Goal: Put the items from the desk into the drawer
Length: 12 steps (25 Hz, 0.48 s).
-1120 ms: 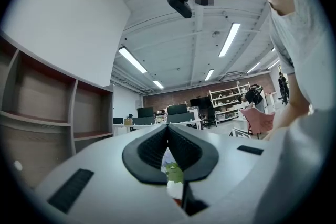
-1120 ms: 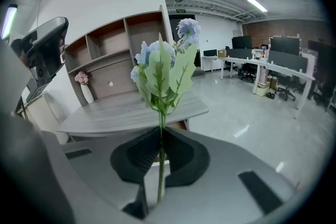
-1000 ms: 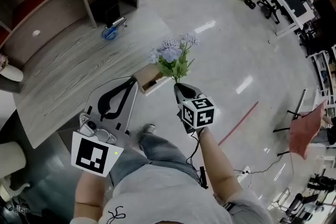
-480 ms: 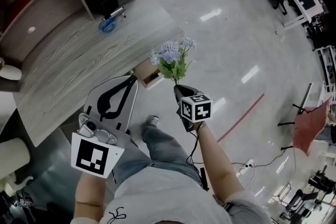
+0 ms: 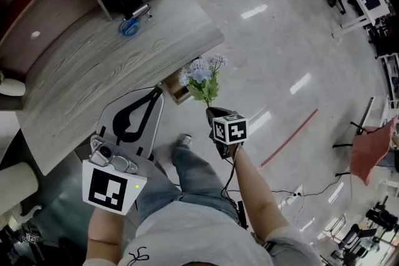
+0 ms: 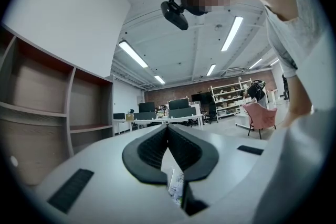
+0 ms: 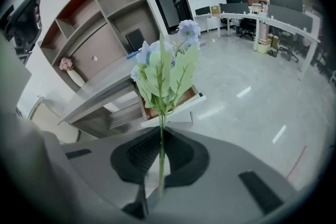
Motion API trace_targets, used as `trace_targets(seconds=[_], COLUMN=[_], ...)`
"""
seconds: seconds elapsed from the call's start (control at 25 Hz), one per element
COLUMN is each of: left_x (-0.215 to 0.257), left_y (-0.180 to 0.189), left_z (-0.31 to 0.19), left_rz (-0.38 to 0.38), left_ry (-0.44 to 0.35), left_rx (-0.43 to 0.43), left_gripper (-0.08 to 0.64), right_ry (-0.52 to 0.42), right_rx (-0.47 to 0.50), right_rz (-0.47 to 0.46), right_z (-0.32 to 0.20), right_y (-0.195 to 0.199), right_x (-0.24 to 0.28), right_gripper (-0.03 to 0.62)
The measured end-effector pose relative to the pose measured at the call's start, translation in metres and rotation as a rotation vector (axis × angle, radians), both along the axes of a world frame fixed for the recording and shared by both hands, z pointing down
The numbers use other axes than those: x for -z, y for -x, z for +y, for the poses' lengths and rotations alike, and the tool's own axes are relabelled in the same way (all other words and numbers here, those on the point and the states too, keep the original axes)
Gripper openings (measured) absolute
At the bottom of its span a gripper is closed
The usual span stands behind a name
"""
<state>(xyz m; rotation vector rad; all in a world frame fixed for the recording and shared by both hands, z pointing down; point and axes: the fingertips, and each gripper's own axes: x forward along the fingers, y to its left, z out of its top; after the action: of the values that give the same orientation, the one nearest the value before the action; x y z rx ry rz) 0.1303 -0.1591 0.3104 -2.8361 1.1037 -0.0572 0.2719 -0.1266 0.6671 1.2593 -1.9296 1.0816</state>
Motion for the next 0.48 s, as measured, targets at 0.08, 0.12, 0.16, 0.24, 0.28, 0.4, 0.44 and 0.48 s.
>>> trace_targets(seconds=[0.08,0.12,0.16,0.24,0.28,0.4,0.44,0.48], left_x=[-0.001,-0.001,-0.002,-0.003,-0.004,-0.005,-0.005,-0.005], left_y=[0.002,0.002,0.003,0.004,0.005,0.005,0.004,0.004], left_z=[-0.002,-0.003,-0.004,-0.006,-0.007,-0.009,-0.009,-0.009], left_rz=[-0.001,-0.001,-0.001,-0.001,-0.002,-0.007,-0.008,-0.010], left_ry=[-0.001,-0.001,-0.001,0.000,0.000,0.002,0.002,0.002], left_rx=[0.004,0.005,0.007,0.011,0.013,0.016,0.016,0.017], left_gripper=[0.010,0.010,0.009,0.009,0.011,0.010,0.010,0.011], right_ry=[0.027,0.041,0.053,0.074,0.083,0.107,0.111,0.115], right_rx=[0.003,0.004,0.007,0.020,0.028,0.050,0.053,0.056], right_rz=[-0.006,-0.007,-0.008,-0.005,-0.003,-0.004,-0.002,0.003], right_z=[0.000,0.000,0.000,-0.001,-0.001,-0.002,-0.002,-0.003], right_y=[0.003,0.004,0.005,0.008,0.010,0.016,0.016,0.016], right_x=[-0.007,-0.010,-0.013,-0.019,-0.022,-0.029,-0.030,-0.031], right_gripper=[0.025,0.025,0.024,0.025,0.025,0.025,0.025,0.025])
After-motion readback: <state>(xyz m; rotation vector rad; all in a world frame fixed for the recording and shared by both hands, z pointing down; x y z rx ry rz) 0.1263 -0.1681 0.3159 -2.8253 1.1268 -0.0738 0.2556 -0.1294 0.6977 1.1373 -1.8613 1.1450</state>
